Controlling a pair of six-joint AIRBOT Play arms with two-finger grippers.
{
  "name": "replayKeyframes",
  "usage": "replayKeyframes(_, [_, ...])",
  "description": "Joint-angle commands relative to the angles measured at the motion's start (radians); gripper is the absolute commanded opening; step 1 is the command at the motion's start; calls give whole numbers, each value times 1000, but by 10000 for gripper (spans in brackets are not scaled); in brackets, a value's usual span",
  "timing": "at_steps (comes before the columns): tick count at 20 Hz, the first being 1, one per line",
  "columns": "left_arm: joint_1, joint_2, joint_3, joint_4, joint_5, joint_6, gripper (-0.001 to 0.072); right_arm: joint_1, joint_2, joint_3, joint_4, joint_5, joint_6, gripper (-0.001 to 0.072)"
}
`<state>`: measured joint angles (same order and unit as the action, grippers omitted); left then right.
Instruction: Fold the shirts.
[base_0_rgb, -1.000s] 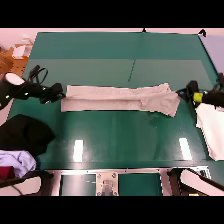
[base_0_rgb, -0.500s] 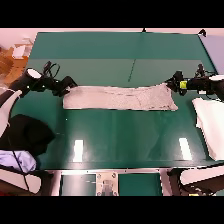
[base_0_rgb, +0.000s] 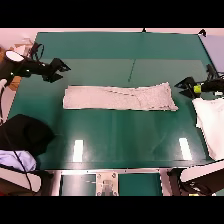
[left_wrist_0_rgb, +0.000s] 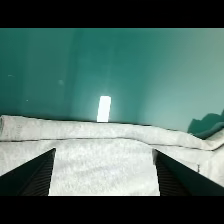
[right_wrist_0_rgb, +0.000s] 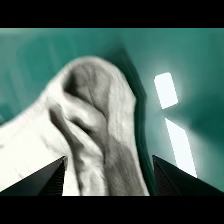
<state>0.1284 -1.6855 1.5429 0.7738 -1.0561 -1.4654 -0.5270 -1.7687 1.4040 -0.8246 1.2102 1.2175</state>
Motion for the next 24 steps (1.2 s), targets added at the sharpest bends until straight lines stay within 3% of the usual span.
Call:
replayKeyframes(1, [1,-1,35,-23,-57,0,712,-9,-106,19,65,153,-133,609])
replayKeyframes(4, [1,-1,35,-57,-74,1,712,-5,-200,57,163,229,-168,609])
replayKeyframes(8, [-26,-1,35,-60,-97,24,710,51,-246,124,163,215,-163,607])
replayKeyframes(9, [-47,-1,35,-60,-93,35,705,69,-246,141,163,204,-163,529])
replayKeyframes(10, [-72,-1,35,-60,-79,40,478,84,-246,163,162,205,-163,304])
replayKeyframes(11, [-104,-1,35,-60,-56,80,165,97,-246,185,163,212,-163,211])
replayKeyframes(12, [-135,-1,35,-60,-32,108,31,105,-246,205,162,229,-153,35])
replayKeyframes(18, [-377,-77,35,-45,154,114,21,116,-199,373,159,369,-44,13])
replayKeyframes(24, [-638,-283,55,-89,351,112,21,165,-7,477,160,508,92,14])
